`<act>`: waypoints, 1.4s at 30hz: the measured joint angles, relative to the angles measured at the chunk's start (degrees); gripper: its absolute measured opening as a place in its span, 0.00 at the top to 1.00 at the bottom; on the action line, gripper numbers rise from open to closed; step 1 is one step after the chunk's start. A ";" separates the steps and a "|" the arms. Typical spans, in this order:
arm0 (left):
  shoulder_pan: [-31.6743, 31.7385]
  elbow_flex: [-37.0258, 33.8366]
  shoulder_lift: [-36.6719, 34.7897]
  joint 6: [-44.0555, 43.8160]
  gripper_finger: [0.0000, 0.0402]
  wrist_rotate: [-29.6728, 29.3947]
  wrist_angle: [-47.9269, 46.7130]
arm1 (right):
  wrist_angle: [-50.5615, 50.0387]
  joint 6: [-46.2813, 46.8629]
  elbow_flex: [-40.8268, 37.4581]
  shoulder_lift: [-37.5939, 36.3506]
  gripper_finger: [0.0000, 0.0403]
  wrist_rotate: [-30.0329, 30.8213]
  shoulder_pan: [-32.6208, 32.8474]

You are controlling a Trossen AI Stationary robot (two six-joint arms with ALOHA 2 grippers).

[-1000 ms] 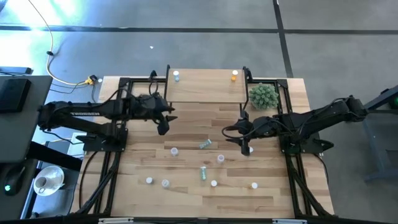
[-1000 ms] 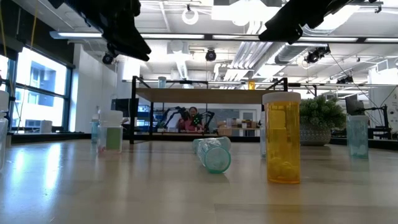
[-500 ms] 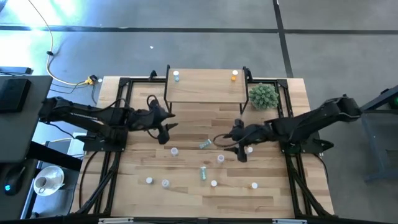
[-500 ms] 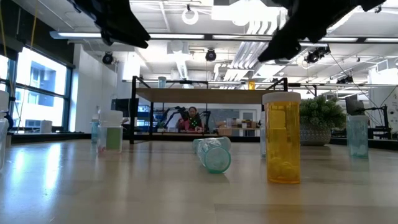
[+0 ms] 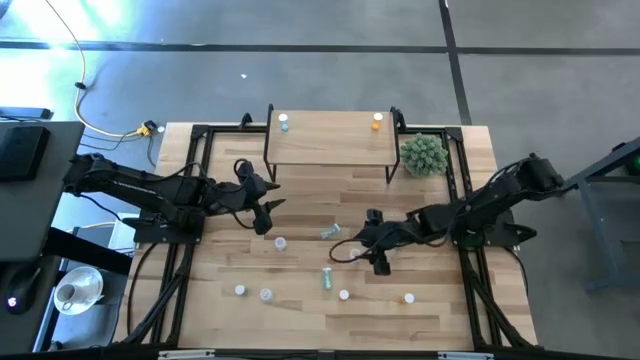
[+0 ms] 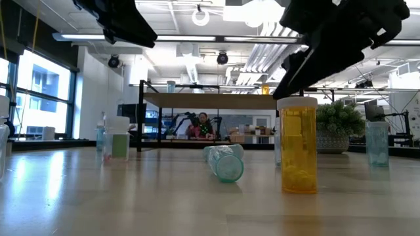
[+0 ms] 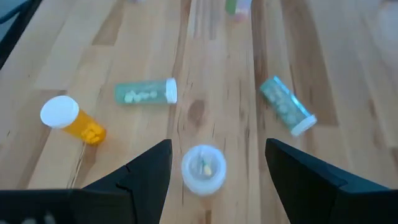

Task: Pick and place medicine bottles onto shelf by color
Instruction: Put the top right transparent pill bottle on the shelf

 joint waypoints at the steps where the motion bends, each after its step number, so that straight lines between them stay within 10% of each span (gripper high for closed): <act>1: 0.00 0.00 0.00 0.00 0.54 0.02 -0.03 | 0.20 0.23 0.00 0.55 0.38 0.01 0.01; 29: 0.00 0.00 0.00 0.02 0.54 -1.03 -0.07 | 4.16 2.79 -0.02 9.10 0.39 -1.95 0.30; 42: 0.02 0.00 0.00 0.02 0.54 -1.42 -0.04 | 3.54 4.73 -0.04 9.08 0.69 -2.07 0.30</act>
